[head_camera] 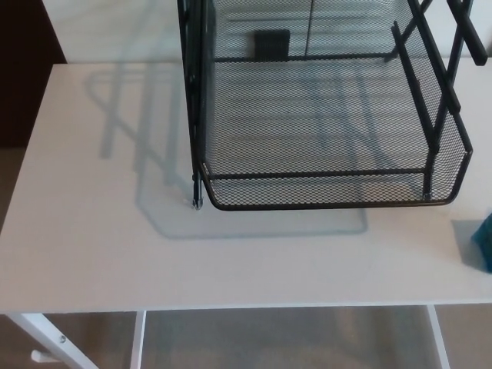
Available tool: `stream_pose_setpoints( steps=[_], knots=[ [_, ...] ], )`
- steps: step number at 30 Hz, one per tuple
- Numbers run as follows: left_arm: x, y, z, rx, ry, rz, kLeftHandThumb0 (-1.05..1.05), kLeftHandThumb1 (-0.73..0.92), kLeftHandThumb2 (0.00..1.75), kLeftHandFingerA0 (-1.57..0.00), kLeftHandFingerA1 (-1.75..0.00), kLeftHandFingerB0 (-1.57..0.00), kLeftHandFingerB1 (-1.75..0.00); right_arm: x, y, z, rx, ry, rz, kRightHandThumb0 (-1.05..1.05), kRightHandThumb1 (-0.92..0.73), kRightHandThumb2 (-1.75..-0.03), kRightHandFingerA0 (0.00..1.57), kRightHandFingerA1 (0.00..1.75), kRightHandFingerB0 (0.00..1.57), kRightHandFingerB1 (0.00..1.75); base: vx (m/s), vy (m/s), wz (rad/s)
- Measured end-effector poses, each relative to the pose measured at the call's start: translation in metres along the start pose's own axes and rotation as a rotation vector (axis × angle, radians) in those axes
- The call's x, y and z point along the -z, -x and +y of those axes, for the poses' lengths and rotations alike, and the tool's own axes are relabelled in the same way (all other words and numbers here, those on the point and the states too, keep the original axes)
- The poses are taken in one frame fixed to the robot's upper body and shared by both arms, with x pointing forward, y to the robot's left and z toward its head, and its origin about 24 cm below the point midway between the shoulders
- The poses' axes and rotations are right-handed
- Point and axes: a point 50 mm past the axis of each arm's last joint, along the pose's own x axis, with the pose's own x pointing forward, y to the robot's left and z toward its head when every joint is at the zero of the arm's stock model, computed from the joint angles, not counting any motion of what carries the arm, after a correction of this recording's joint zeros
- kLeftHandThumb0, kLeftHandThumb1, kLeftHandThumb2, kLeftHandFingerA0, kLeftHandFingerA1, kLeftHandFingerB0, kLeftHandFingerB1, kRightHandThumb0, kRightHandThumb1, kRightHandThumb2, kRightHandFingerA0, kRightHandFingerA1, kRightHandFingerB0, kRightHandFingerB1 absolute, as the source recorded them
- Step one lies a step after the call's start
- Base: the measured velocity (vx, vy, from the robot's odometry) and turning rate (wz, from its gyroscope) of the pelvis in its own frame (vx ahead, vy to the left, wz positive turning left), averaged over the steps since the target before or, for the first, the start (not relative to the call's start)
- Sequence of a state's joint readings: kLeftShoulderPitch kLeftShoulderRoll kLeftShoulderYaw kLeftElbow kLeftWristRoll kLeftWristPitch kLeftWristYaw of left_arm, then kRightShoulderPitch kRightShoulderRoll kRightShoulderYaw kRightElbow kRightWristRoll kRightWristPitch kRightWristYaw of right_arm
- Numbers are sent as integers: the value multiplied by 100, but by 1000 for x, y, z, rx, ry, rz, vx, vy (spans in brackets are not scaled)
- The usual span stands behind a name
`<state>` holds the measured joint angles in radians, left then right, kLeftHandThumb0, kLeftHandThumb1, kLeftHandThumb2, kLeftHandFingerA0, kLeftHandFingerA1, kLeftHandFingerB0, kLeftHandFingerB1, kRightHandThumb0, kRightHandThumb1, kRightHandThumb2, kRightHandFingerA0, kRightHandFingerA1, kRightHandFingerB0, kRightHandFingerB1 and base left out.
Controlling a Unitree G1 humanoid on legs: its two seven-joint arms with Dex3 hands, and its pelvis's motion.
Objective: The robot walks towards a desk on which a file tray is kept in the middle and a cube is kept to its right. The robot lifts the cube using its right hand and places it on the file tray.
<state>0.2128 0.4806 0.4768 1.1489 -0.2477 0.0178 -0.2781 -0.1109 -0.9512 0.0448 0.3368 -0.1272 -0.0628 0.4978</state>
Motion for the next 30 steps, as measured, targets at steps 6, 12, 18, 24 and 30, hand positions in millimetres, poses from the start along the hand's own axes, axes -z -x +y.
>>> stream_pose_setpoints(
  steps=[6,12,18,24,30],
  knots=[
    [-2,0,1,-1,-7,-11,-105,87,66,-37,-88,-21,-68,-17,-2,-2,5,87,-45,-76,-45,-78,0,42,11,34,0,0,0],
    [-3,1,1,-1,-19,-11,-104,87,66,-37,-90,-20,-71,-31,-4,-1,5,163,-61,-71,-45,-82,2,32,6,27,0,0,0],
    [-4,1,2,-1,-28,-12,-104,85,64,-38,-89,-24,-72,-33,-13,15,-32,195,-35,-71,-46,-83,1,24,5,21,0,0,0],
    [-5,0,1,0,-32,-17,-105,87,65,-38,-88,-25,-71,-36,-18,25,-55,271,-8,-72,-47,-86,2,25,5,24,0,0,0],
    [-8,0,3,-4,-43,-17,-105,87,67,-43,-87,-25,-72,-39,-24,29,-41,357,14,-69,-46,-87,0,27,4,26,0,0,0]
  ],
)
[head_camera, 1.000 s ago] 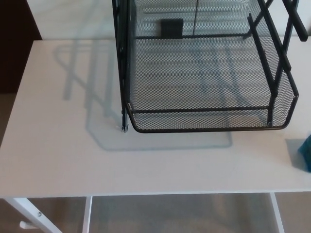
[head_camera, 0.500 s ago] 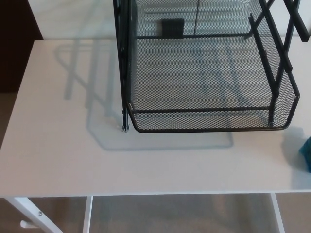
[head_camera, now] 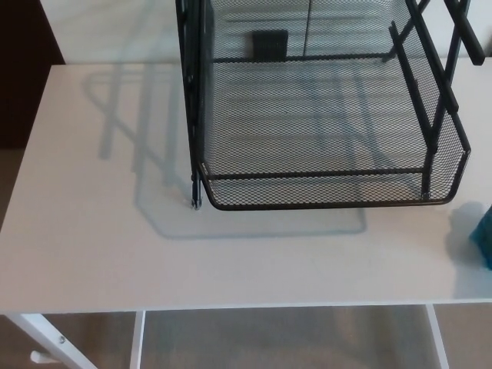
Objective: The robot walks towards a desk on which a file tray is kept in the middle and a cube is kept to its right. The robot lifts the cube using its right hand and places it on the file tray.
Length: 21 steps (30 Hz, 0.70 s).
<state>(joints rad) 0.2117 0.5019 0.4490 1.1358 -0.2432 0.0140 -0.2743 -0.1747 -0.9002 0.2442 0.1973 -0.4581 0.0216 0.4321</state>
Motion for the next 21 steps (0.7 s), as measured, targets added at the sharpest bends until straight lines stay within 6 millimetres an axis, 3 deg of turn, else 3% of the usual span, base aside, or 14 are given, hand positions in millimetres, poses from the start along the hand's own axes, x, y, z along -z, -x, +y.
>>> stream_pose_setpoints(
  steps=[1,2,3,4,6,7,8,9,11,12,15,17,20,21],
  knots=[
    [0,0,0,0,-2,0,-100,65,113,-45,-82,-25,-69,-1,-1,0,3,8,3,-71,-47,-87,0,27,5,25,0,0,0],
    [-1,0,0,0,-3,0,-102,65,114,-44,-83,-23,-68,-1,-2,0,8,12,4,-76,-48,-85,4,27,10,23,0,0,0],
    [-1,0,0,1,-5,0,-105,87,67,-45,-89,-28,-73,-3,-4,0,15,17,2,-68,-61,-60,8,28,9,21,0,0,0],
    [-1,0,0,1,-6,0,-105,88,67,-45,-89,-28,-74,-4,-5,0,21,15,3,-69,-47,-85,3,40,3,27,0,0,0],
    [-1,0,-1,2,-9,-1,-105,88,67,-45,-89,-28,-74,-5,-7,0,29,14,5,-69,-47,-85,3,40,3,27,0,0,0],
    [-2,-1,-1,3,-11,-2,-105,88,67,-46,-89,-29,-73,-5,-9,0,36,20,8,-63,-50,-81,20,49,6,36,0,0,0],
    [-2,-1,-1,4,-12,-2,-104,87,66,-46,-90,-30,-73,-5,-9,1,41,23,9,-52,-64,-60,43,55,15,27,0,0,0],
    [-2,-1,-1,4,-11,-2,-102,86,67,-46,-86,-29,-69,-5,-10,2,49,26,11,-44,-65,-59,76,62,22,28,0,0,0],
    [-3,-1,-2,4,-1,-7,-103,87,66,-50,-85,-32,-70,-5,-13,5,75,34,15,-42,-66,-61,88,70,26,30,0,0,0],
    [-4,-2,-2,4,1,-9,-105,86,66,-46,-87,-31,-72,-5,-14,6,84,33,16,-39,-67,-60,92,102,33,32,0,0,0],
    [-6,-2,-3,6,4,-13,-105,86,67,-49,-88,-32,-73,-3,-17,8,134,26,19,-41,-71,-61,95,90,40,34,0,0,0],
    [-6,-2,-4,7,5,-13,-105,87,67,-46,-89,-33,-73,-3,-18,8,165,19,16,-41,-71,-61,87,110,44,36,0,0,0],
    [-7,-3,-5,9,7,-16,-105,87,68,-46,-89,-32,-73,-4,-19,12,205,16,8,-39,-72,-62,86,114,46,37,0,0,0],
    [-8,-3,-5,9,8,-18,-105,86,67,-48,-88,-33,-73,-3,-19,13,213,18,6,-38,-72,-63,84,125,47,38,0,0,0]
  ],
)
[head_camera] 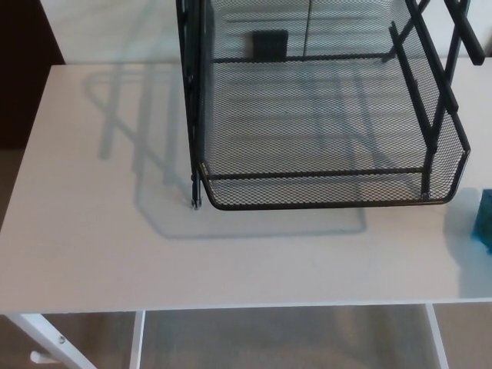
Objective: The robot walks towards a desk on which a file tray is kept in the middle and a cube is kept to its right. The robot lifts the cube using its right hand and places it on the file tray.
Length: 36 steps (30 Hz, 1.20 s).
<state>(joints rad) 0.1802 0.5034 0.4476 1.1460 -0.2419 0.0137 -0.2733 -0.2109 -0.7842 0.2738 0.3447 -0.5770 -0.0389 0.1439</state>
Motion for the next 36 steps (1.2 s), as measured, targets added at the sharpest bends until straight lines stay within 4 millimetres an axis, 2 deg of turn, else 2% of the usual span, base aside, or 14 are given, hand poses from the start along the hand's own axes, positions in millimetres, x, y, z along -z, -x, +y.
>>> stream_pose_setpoints(
  steps=[2,5,6,7,9,10,11,13,15,17,29,33,34,36],
  knots=[
    [-1,0,-1,1,3,-1,-105,88,67,-49,-85,-31,-70,0,1,3,27,0,-8,-26,-67,-62,82,144,58,45,0,0,0],
    [-1,-1,-1,2,2,-1,-105,88,67,-50,-86,-33,-69,0,1,5,68,-5,-24,-20,-70,-63,85,148,72,48,0,0,0],
    [-1,-1,-1,2,2,-1,-99,64,112,-52,-84,-34,-71,-1,2,5,78,-5,-28,-16,-63,-63,99,131,97,59,0,0,0],
    [-2,-1,-2,2,3,-2,-105,68,115,-57,-88,-34,-72,-1,2,6,93,-4,-33,-14,-60,-74,103,119,103,68,0,0,0],
    [-2,-1,-2,-1,3,-3,-104,69,115,-56,-87,-35,-73,-2,3,7,127,-2,-45,-13,-58,-82,103,123,103,76,0,0,0],
    [-2,-1,-2,-3,3,-3,-103,89,67,-49,-87,-31,-72,-3,3,8,144,-5,-51,-12,-57,-85,102,132,102,85,0,0,0],
    [-2,-1,-1,-5,3,-2,-99,66,113,-54,-86,-32,-71,-4,4,8,158,-9,-55,-18,-57,-78,96,142,97,96,0,0,0],
    [-2,-1,-1,-7,4,-2,-97,65,112,-54,-83,-33,-71,-5,5,10,190,-15,-63,-20,-63,-67,92,152,92,101,0,0,0],
    [-2,-1,-1,-12,3,-1,-104,69,116,-56,-87,-31,-72,-5,7,13,216,-17,-71,-12,-65,-82,89,164,76,137,0,0,0],
    [-1,-1,-1,-16,2,0,-102,69,115,-56,-87,-31,-72,-5,9,17,244,-32,-78,-16,-68,-76,81,164,72,142,0,0,0],
    [0,0,1,-42,-15,0,-99,69,115,-57,-86,-33,-70,2,20,8,356,-104,-97,-12,-64,-88,90,154,87,112,0,0,0],
    [-1,0,2,-48,-18,-4,-100,68,113,-57,-85,-38,-72,5,25,-8,421,-123,-97,-12,-65,-85,91,155,87,121,0,0,0],
    [0,1,3,-51,-16,-6,-98,86,66,-58,-89,-40,-72,6,26,-12,436,-124,-98,-12,-61,-83,93,153,89,117,0,0,0],
    [0,1,4,-56,-9,-8,-99,88,67,-57,-87,-37,-72,11,30,-21,466,-124,-96,-15,-62,-83,93,154,88,117,0,0,0]
  ],
)
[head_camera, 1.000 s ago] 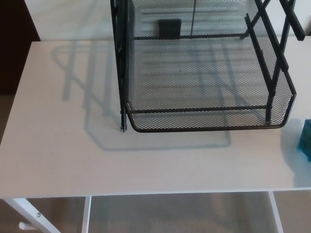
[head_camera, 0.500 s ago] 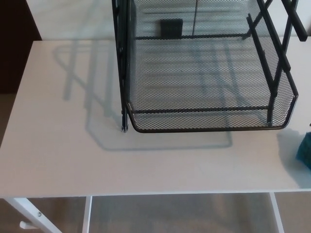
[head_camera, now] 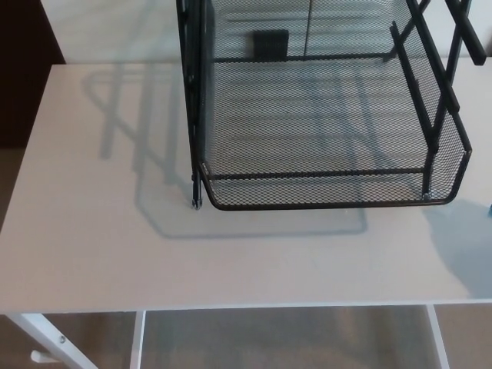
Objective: The robot walks towards a desk on which a file tray is kept in the middle and a cube is kept to its right. The robot lifts the cube using its right hand and places it on the file tray.
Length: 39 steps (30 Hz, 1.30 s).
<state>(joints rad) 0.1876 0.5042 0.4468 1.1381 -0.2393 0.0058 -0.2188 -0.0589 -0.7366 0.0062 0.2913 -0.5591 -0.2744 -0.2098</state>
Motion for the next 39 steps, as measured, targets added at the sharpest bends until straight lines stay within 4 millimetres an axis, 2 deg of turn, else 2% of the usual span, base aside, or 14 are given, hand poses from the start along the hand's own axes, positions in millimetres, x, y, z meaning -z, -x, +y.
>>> stream_pose_setpoints(
  steps=[3,4,6,8,9,15,16,17,23,28,30,35,36,39],
  knots=[
    [3,1,2,-10,-4,8,-100,87,67,-58,-86,-39,-71,4,-2,-21,58,10,-3,-15,-60,-81,91,155,88,117,0,0,0],
    [3,1,3,-12,-6,9,-99,68,112,-57,-82,-41,-71,5,-2,-25,70,12,-4,-11,-63,-80,87,152,85,120,0,0,0],
    [4,2,4,-18,-9,12,-99,68,112,-57,-82,-41,-71,5,-3,-40,107,20,-10,-11,-63,-80,87,152,85,120,0,0,0],
    [5,2,6,-23,-12,15,-100,88,67,-59,-84,-38,-68,6,-4,-53,140,28,-14,-13,-67,-74,89,151,84,122,0,0,0],
    [6,3,7,-25,-13,17,-100,69,114,-59,-83,-39,-70,5,-5,-59,159,29,-17,-17,-68,-69,93,143,88,99,0,0,0],
    [6,4,10,-32,-24,17,-103,67,113,-59,-82,-41,-70,-13,-19,-109,318,43,-79,-13,-68,-71,86,164,80,131,0,0,0],
    [5,4,9,-32,-24,12,-101,86,66,-58,-82,-39,-69,-18,-23,-118,351,41,-96,-21,-68,-62,84,166,83,100,0,0,0],
    [5,4,9,-31,-23,8,-100,68,113,-57,-82,-41,-70,-23,-27,-127,380,40,-112,-19,-69,-63,84,166,79,110,0,0,0],
    [5,4,10,-31,-26,7,-100,67,113,-56,-83,-39,-71,-54,-47,-166,500,-1,-201,-21,-67,-82,85,166,80,119,0,0,0],
    [5,4,9,-29,-23,6,-98,86,66,-58,-85,-40,-72,-91,-65,-178,518,-74,-294,-23,-62,-96,84,171,77,138,0,0,0],
    [4,4,8,-27,-21,4,-97,67,111,-56,-82,-41,-71,-107,-72,-181,508,-104,-333,-24,-61,-94,86,165,83,128,0,0,0],
    [4,3,6,-23,-20,5,-100,89,67,-58,-84,-36,-70,-141,-86,-178,437,-155,-420,-18,-63,-90,85,150,86,110,0,0,0],
    [4,3,6,-22,-21,6,-100,68,114,-62,-85,-36,-70,-148,-89,-175,412,-164,-436,-19,-67,-85,81,158,82,115,0,0,0],
    [5,3,4,-18,-20,8,-97,67,112,-56,-83,-40,-71,-164,-96,-163,324,-179,-471,-17,-64,-79,85,152,87,106,0,0,0]
  ],
)
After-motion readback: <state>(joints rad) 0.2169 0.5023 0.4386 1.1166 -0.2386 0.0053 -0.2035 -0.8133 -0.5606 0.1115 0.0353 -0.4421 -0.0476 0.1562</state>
